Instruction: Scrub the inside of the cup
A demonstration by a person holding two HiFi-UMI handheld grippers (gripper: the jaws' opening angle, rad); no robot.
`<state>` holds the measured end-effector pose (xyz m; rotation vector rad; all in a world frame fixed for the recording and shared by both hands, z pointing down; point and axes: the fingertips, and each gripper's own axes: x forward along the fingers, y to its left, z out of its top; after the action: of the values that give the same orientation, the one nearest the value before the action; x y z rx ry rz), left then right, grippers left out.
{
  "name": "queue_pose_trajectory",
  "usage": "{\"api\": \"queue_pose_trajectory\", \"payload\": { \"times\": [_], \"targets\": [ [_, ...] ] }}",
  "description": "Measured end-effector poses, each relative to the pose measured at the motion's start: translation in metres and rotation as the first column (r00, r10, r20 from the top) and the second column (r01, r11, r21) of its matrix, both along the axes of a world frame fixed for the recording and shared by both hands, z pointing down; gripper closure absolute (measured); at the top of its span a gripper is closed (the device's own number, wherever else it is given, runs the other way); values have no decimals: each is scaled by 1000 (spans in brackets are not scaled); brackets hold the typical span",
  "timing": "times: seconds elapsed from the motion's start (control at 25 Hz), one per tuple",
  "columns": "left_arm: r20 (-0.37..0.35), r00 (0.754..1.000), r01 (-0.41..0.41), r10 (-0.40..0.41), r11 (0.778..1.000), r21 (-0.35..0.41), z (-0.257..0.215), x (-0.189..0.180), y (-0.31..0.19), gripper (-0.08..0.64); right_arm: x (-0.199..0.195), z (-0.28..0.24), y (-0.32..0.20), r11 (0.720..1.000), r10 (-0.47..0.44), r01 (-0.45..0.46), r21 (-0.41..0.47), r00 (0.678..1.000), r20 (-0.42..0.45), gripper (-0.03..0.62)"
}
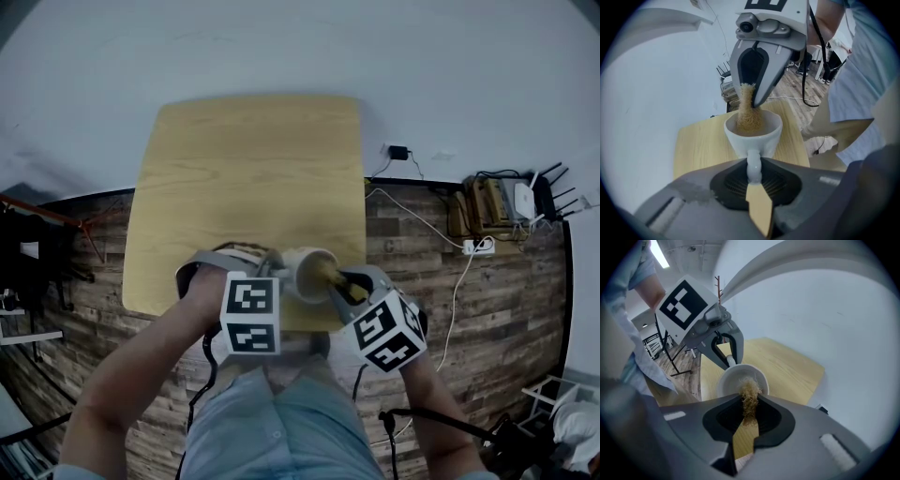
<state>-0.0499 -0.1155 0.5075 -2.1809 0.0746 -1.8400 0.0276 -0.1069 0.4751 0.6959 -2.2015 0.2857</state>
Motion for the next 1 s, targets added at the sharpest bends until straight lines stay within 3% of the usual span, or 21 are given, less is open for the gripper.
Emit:
{"api": "queue_pose_trajectory", "payload": {
  "times": [0.4, 0.6, 1.0],
  "targets": [
    [0, 1000, 6, -6, 1000, 3, 1, -1, -2, 494, -29, 4, 22, 997, 0, 4, -73, 998, 56, 535],
    [10, 1000, -20, 20, 1000, 3, 1, 1, -2, 494, -39, -13, 11, 999, 3, 1, -35, 994, 112, 537],
    [16, 999, -35, 35, 999, 3, 0, 1, -1, 494, -21, -27, -13, 997, -43, 38, 61, 997, 68, 535]
  ]
}}
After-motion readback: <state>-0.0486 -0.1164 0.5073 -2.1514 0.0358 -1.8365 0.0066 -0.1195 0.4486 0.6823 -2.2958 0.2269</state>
